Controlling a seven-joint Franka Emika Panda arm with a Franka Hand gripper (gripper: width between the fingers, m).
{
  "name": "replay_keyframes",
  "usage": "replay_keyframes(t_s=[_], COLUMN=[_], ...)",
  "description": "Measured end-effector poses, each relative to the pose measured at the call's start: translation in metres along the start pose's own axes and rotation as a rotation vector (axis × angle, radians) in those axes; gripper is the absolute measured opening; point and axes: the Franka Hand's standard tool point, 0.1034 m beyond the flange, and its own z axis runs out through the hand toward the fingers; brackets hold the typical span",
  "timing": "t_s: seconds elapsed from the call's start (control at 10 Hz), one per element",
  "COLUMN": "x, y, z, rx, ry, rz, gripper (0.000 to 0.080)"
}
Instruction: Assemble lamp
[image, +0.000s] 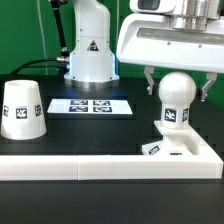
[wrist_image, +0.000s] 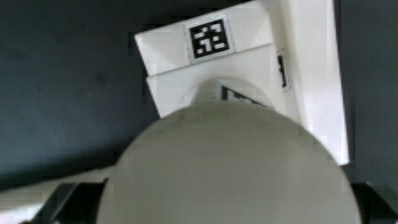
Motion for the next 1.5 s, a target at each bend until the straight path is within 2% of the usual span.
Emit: replay_keyframes(t_s=[0.3,0.8,1.2,1.5], x=[0.0003,-0.0051,-0.0064,-0.0073], y=[0.0016,0.0025,0.0047,0.0029], z=[0.0001,0.0001,0.0007,0.0006], rx=[0.004,0.033,0.062,0.055], ry=[-0.006,-0.098,-0.177,-0.193], rz=[0.178,0.755,1.022,1.195], gripper=[0.0580,0.0580,0.0580,0.0580])
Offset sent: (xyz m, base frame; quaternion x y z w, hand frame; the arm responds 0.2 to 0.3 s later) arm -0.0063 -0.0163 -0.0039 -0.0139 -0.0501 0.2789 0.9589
